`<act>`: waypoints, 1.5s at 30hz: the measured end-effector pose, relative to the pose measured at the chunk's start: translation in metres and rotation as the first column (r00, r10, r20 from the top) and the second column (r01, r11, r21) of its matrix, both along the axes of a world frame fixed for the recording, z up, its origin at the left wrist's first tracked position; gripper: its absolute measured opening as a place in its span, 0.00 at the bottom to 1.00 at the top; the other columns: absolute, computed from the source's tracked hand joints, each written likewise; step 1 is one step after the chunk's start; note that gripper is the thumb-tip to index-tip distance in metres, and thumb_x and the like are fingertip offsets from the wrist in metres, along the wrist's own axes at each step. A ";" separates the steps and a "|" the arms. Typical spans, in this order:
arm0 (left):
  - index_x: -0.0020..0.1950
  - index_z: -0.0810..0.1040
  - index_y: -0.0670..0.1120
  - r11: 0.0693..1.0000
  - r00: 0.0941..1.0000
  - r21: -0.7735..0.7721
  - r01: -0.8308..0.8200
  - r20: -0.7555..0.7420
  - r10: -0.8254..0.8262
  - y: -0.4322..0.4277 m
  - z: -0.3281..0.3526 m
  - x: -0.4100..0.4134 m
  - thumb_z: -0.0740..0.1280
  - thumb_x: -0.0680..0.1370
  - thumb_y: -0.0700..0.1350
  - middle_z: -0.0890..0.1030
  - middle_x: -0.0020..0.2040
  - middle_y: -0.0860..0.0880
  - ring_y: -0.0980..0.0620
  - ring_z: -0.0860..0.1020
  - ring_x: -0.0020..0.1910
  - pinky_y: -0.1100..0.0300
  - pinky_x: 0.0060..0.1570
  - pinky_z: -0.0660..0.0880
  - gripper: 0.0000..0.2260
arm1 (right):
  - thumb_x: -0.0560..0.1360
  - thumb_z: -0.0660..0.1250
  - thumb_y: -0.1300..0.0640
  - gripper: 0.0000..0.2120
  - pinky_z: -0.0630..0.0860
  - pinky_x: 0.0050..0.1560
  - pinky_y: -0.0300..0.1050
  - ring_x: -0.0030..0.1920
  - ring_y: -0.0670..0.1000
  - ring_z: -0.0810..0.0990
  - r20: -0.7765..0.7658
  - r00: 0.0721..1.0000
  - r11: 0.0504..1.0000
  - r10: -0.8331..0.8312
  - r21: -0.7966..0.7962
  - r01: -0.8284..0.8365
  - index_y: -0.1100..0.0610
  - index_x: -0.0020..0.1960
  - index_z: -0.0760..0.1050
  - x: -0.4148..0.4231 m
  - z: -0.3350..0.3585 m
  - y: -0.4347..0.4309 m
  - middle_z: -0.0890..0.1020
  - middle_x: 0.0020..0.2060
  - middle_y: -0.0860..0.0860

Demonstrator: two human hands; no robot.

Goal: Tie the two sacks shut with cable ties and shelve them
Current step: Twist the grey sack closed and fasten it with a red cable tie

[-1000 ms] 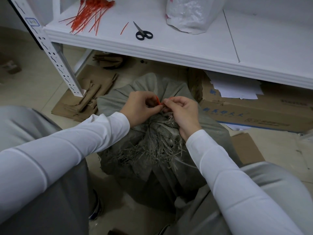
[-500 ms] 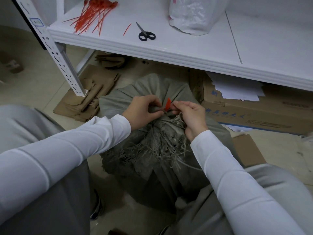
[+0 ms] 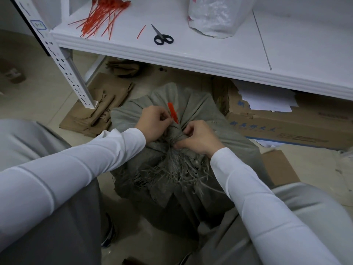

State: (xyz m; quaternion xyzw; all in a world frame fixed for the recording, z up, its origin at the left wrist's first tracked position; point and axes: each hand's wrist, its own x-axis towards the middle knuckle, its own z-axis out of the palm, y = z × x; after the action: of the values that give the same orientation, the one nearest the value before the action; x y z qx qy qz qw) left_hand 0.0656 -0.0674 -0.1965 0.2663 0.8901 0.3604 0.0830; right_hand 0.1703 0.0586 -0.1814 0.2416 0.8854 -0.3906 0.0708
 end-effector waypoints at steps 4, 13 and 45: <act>0.42 0.82 0.38 0.999 0.997 -0.048 -0.024 0.066 0.027 -0.002 0.001 -0.001 0.69 0.74 0.39 0.80 0.39 0.46 0.53 0.75 0.41 0.63 0.41 0.67 0.05 | 0.58 0.82 0.55 0.18 0.68 0.35 0.43 0.34 0.48 0.72 0.034 0.995 0.996 0.091 -0.020 -0.090 0.53 0.34 0.72 -0.001 0.003 0.004 0.73 0.31 0.47; 0.46 0.83 0.38 0.965 0.960 -0.192 0.179 0.248 -0.129 -0.013 0.006 -0.016 0.69 0.75 0.38 0.79 0.40 0.47 0.53 0.76 0.41 0.62 0.46 0.70 0.05 | 0.58 0.83 0.57 0.15 0.68 0.33 0.41 0.32 0.47 0.73 0.054 0.978 0.977 0.203 -0.071 -0.199 0.53 0.34 0.76 0.001 0.004 0.004 0.75 0.30 0.47; 0.47 0.84 0.42 0.965 0.957 -0.016 0.261 -0.126 -0.261 -0.017 -0.006 0.003 0.70 0.74 0.39 0.85 0.42 0.45 0.48 0.81 0.43 0.54 0.46 0.77 0.05 | 0.75 0.70 0.52 0.06 0.78 0.43 0.50 0.41 0.52 0.80 -0.429 0.893 0.919 0.138 0.392 0.046 0.55 0.44 0.80 -0.006 -0.008 -0.007 0.83 0.39 0.50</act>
State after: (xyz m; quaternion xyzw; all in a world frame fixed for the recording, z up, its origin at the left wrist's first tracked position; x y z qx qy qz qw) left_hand 0.0689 -0.0841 -0.2024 0.4039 0.8505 0.3289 0.0730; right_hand 0.1639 0.0516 -0.1895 0.1328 0.9432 -0.2490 -0.1752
